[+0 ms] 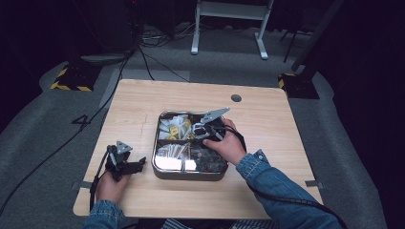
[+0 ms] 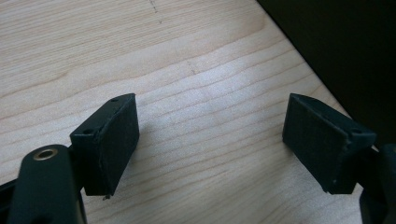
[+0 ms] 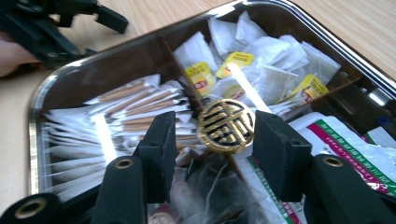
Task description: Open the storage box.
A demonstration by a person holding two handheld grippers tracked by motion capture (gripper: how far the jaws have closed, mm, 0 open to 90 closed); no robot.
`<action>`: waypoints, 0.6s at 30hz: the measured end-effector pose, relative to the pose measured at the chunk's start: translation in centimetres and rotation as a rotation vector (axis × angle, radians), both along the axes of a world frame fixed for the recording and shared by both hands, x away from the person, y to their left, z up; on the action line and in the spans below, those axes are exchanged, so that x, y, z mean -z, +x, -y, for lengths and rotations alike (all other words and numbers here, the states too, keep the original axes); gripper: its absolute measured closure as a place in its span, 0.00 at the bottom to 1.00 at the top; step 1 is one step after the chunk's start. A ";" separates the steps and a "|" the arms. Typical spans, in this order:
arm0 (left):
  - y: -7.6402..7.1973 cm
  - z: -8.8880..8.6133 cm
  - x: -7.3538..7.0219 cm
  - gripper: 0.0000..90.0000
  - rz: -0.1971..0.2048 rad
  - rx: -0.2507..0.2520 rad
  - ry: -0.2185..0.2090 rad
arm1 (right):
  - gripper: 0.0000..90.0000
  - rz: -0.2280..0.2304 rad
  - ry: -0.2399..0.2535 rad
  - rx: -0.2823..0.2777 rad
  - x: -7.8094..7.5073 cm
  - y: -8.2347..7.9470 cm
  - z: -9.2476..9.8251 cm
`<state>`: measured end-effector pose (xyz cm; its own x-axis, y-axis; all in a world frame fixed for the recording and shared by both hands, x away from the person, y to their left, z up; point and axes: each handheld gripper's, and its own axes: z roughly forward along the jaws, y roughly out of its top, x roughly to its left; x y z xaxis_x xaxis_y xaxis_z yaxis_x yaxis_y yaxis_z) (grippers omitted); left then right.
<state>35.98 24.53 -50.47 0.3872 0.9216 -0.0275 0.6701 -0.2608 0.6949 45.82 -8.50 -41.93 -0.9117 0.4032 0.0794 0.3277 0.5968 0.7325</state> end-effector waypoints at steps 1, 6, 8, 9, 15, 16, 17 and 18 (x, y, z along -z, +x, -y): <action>0.0 0.0 0.0 0.21 0.000 0.000 0.000 | 0.57 -0.004 -0.002 0.006 0.1 0.1 -0.1; 0.0 0.0 0.0 0.21 0.000 0.001 0.001 | 0.57 -0.027 -0.006 0.017 1.0 0.7 -0.4; 0.0 0.0 0.0 0.21 0.000 0.000 0.000 | 0.59 -0.044 -0.010 0.023 1.5 0.9 -0.5; 0.0 0.0 0.0 0.21 0.000 0.000 0.000 | 0.60 -0.046 -0.001 0.021 1.7 1.0 -0.6; 0.0 0.0 0.0 0.22 0.002 0.000 0.001 | 0.65 -0.057 0.016 0.021 1.7 1.1 -0.6; 0.0 0.0 0.0 0.22 0.002 -0.001 0.001 | 0.65 -0.051 0.016 0.022 1.7 1.1 -0.6; 0.0 0.0 0.0 0.22 0.002 0.000 0.001 | 0.65 -0.043 0.015 0.025 1.7 1.0 -0.6; 0.0 0.0 0.0 0.22 0.001 -0.001 0.001 | 0.65 -0.043 0.015 0.025 1.7 1.0 -0.6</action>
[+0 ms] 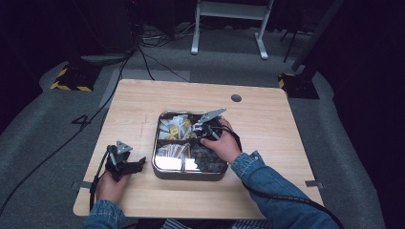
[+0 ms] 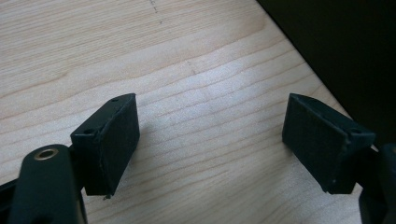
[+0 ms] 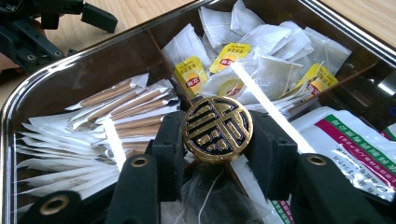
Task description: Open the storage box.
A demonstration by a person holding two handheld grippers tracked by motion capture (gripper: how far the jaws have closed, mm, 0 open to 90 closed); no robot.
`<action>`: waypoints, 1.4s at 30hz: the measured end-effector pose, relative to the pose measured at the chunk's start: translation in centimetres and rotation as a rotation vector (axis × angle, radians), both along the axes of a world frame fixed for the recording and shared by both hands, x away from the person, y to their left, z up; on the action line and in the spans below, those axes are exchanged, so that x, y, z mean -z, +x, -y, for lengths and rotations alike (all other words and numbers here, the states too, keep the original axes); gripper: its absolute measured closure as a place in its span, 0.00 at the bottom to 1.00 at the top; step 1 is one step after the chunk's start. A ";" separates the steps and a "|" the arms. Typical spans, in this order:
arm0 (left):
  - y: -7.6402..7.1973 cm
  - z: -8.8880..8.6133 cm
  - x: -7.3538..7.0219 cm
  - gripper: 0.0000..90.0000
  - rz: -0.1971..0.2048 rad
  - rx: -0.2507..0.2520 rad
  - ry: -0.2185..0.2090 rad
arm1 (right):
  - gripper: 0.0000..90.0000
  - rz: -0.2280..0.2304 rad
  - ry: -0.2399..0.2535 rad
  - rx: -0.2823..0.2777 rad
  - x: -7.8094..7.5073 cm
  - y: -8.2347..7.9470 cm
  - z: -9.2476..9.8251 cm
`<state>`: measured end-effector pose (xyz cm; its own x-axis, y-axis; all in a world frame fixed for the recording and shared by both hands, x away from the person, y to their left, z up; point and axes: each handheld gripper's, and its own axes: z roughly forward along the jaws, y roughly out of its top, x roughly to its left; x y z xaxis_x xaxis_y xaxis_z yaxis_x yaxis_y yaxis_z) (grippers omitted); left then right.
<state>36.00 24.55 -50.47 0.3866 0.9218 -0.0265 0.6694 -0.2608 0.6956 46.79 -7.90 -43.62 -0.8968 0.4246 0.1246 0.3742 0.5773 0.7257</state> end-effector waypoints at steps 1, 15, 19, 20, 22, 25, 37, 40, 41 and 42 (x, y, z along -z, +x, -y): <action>0.0 0.0 0.0 0.22 0.000 0.001 0.001 | 0.65 0.002 0.002 0.008 0.0 -0.1 0.0; 0.0 0.0 0.0 0.21 0.000 0.000 0.000 | 0.66 0.039 0.033 0.020 -2.5 -0.2 0.9; 0.0 0.0 0.0 0.21 0.000 0.001 0.000 | 0.66 0.052 0.045 0.035 -3.3 -0.2 1.7; 0.0 0.0 0.0 0.21 0.000 0.001 0.000 | 0.66 0.053 0.046 0.038 -3.5 -0.1 2.0; 0.0 0.0 0.0 0.21 0.000 0.001 0.000 | 0.66 0.056 0.050 0.043 -3.7 -0.1 2.2; 0.0 0.0 0.0 0.21 0.000 0.001 0.000 | 0.66 0.063 0.059 0.057 -4.1 0.0 3.3; 0.1 0.0 0.0 0.21 -0.005 0.004 -0.003 | 0.65 0.087 0.069 0.131 -5.8 0.8 7.9; 0.1 0.0 0.0 0.21 -0.005 0.005 -0.002 | 0.65 0.095 0.070 0.160 -6.4 1.2 9.4; 0.1 0.0 0.0 0.21 -0.005 0.004 -0.002 | 0.65 0.097 0.069 0.171 -6.6 1.4 9.9; 0.1 0.0 0.0 0.21 -0.003 0.003 -0.002 | 0.65 0.098 0.065 0.180 -6.7 1.5 10.4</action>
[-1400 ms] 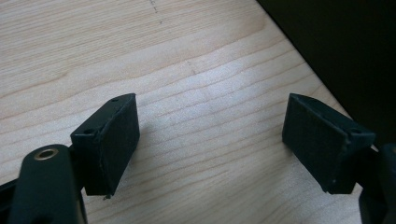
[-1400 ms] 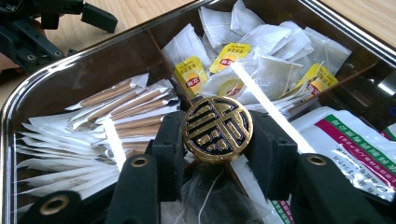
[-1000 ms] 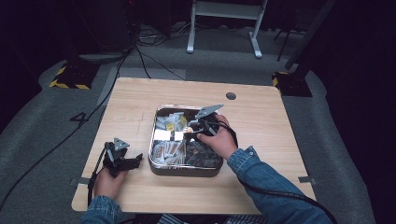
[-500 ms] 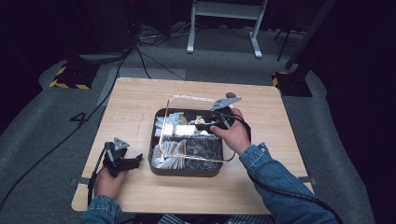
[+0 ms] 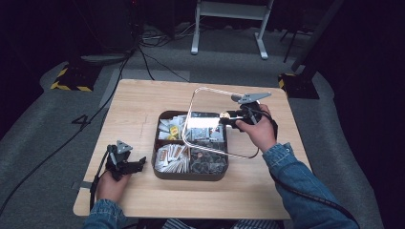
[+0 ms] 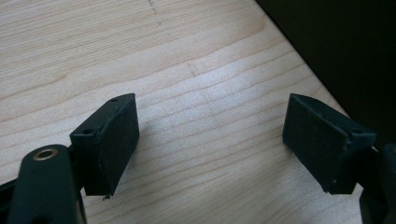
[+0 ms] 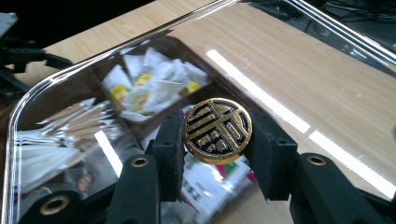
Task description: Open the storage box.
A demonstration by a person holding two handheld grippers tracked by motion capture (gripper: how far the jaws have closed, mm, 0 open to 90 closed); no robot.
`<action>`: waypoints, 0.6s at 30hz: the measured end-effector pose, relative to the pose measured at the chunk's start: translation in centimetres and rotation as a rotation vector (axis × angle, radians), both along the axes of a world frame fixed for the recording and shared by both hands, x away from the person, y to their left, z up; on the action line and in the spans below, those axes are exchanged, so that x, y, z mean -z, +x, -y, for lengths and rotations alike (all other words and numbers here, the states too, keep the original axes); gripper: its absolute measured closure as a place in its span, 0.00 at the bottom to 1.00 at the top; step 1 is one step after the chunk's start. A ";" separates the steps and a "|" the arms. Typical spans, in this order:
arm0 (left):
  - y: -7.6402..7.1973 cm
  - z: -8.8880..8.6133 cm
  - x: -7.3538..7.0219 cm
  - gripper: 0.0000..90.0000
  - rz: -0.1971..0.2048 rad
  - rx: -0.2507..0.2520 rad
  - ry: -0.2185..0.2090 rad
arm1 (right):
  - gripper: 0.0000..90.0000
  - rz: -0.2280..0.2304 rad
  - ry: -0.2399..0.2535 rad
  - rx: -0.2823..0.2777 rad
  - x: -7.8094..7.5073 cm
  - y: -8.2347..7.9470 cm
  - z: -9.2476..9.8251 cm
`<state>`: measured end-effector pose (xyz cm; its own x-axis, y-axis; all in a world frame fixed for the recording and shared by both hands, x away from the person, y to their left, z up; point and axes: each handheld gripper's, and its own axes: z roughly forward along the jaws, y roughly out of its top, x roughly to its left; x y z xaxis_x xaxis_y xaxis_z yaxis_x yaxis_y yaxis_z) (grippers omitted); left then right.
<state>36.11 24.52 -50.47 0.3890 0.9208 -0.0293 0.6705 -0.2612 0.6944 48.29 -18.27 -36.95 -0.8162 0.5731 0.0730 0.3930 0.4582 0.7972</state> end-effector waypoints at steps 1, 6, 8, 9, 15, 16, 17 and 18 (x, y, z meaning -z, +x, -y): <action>0.0 0.0 0.0 0.21 0.000 -0.001 0.000 | 0.65 0.002 -0.002 0.011 -0.1 0.1 0.4; 0.0 0.0 0.0 0.21 0.001 0.001 0.002 | 0.65 -0.008 0.017 0.055 -0.4 0.8 2.7; 0.0 0.0 0.0 0.21 0.002 0.001 0.002 | 0.65 -0.014 0.022 0.072 -0.4 1.0 3.4; 0.0 0.0 0.0 0.21 0.001 0.001 0.002 | 0.65 -0.018 0.020 0.088 -0.4 1.2 4.1; 0.0 0.0 0.0 0.21 0.002 0.001 0.002 | 0.66 -0.029 0.004 0.121 0.0 1.5 5.9; 0.0 0.0 0.0 0.21 0.002 0.001 0.002 | 0.66 -0.029 0.004 0.121 0.0 1.5 5.9; 0.0 0.0 0.0 0.21 0.002 0.001 0.002 | 0.66 -0.036 0.002 0.133 0.2 1.5 6.4; 0.0 0.0 0.0 0.21 0.003 0.001 0.004 | 0.65 -0.038 0.003 0.137 0.3 1.5 6.6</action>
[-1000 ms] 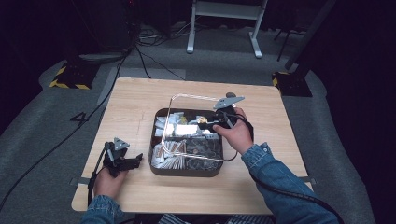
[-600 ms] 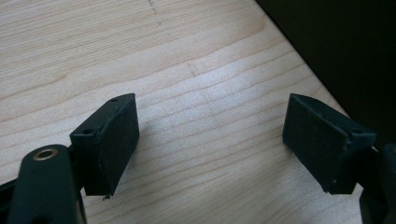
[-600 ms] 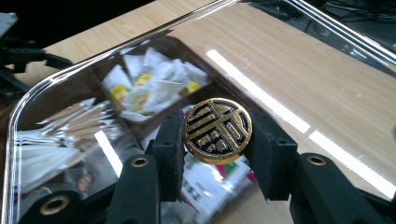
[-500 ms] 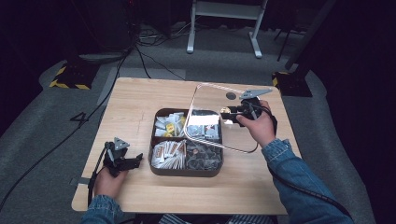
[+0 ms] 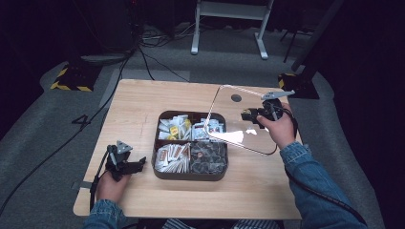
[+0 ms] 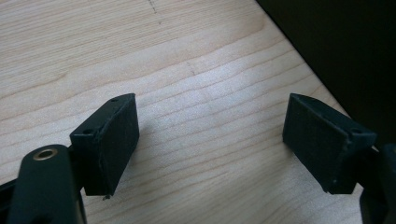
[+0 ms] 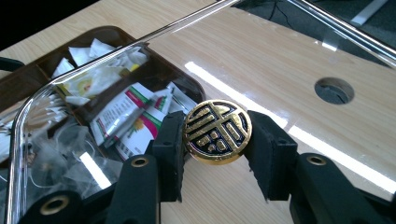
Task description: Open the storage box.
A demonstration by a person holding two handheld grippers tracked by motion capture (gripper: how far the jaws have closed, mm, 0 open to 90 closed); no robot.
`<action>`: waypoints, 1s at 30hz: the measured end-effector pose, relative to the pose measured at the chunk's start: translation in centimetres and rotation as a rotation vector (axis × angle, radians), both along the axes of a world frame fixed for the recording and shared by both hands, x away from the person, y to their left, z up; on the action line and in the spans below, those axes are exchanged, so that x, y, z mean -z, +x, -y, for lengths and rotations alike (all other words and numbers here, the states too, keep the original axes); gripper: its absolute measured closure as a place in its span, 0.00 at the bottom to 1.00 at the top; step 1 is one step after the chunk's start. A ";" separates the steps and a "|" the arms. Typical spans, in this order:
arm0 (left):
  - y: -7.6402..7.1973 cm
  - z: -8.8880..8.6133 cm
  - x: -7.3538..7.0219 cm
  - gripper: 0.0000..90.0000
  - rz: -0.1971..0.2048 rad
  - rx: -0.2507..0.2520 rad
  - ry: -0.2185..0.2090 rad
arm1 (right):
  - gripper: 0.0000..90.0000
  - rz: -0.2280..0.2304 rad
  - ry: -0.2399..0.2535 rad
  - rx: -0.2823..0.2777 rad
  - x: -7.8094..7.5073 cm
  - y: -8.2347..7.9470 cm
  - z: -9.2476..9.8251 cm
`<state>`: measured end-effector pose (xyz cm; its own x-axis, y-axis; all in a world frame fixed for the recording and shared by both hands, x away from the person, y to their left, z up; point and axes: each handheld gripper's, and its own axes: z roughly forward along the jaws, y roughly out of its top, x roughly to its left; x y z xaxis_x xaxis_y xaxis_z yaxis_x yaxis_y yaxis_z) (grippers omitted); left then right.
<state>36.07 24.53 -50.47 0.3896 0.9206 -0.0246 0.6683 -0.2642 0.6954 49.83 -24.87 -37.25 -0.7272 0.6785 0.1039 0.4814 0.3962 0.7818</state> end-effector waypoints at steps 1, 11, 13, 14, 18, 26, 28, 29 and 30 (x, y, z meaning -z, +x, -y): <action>0.0 0.0 0.0 0.21 0.000 0.000 0.000 | 0.66 -0.006 -0.003 0.004 0.1 0.0 0.3; 0.0 0.0 0.0 0.21 0.000 -0.001 0.000 | 0.66 -0.022 -0.023 0.063 0.8 0.4 3.0; 0.0 0.0 0.0 0.21 0.000 0.000 0.000 | 0.66 -0.025 -0.026 0.076 1.0 0.5 3.5; 0.0 0.0 0.0 0.21 0.000 0.000 0.000 | 0.66 -0.025 -0.026 0.076 1.0 0.5 3.5; 0.0 0.0 0.0 0.21 0.000 -0.001 0.000 | 0.66 -0.032 -0.038 0.101 1.4 0.6 4.5; 0.0 0.0 0.0 0.21 -0.001 0.000 0.001 | 0.66 -0.049 -0.037 0.160 2.2 0.9 6.8; 0.0 0.0 0.0 0.21 -0.001 0.000 0.001 | 0.66 -0.050 -0.039 0.169 2.4 0.9 7.1; 0.0 0.0 0.0 0.21 -0.001 0.001 0.001 | 0.66 -0.049 -0.040 0.173 2.4 1.0 7.3; 0.0 0.0 0.0 0.21 -0.001 0.001 0.001 | 0.66 -0.053 -0.038 0.191 2.7 1.0 7.9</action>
<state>36.04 24.53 -50.46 0.3902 0.9204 -0.0237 0.6687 -0.2656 0.6945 50.85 -32.76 -39.99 -0.5792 0.8077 0.1103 0.5908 0.3227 0.7395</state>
